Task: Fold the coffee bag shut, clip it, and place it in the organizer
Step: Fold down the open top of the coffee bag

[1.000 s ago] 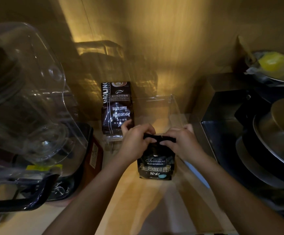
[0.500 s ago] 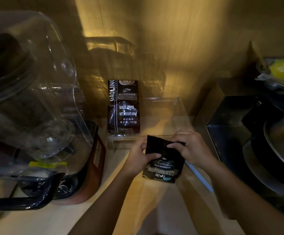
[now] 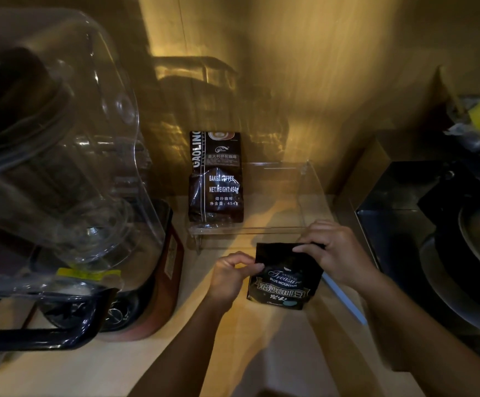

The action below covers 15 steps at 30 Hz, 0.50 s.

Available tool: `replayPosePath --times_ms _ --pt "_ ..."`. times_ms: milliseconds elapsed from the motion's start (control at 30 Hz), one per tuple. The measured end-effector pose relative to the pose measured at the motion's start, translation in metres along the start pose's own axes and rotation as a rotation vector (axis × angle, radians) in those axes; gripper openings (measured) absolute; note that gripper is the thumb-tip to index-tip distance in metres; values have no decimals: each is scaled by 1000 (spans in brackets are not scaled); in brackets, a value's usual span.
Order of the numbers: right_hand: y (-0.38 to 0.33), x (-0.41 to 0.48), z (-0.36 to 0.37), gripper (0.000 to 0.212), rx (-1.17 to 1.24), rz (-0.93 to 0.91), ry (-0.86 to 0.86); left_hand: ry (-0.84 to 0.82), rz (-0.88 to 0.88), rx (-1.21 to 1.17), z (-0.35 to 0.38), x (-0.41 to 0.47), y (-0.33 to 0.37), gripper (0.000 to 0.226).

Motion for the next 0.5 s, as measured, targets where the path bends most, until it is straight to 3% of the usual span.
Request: replayPosePath --times_ms 267,400,500 --pt "9 4 -8 7 70 73 21 153 32 -37 -26 -9 -10 23" --pt "6 7 -6 5 106 60 -28 -19 95 146 -6 -7 6 58" --pt "3 10 -4 3 137 49 -85 -144 137 153 10 -2 19 58"
Point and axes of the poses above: each hand's wrist, its own x-axis towards the middle knuckle, its own z-axis out of the palm, y = z × x, the point moved 4 cm from there along x, towards the middle knuckle, and after that the axes turned 2 degrees about y, right-handed, at the moved point
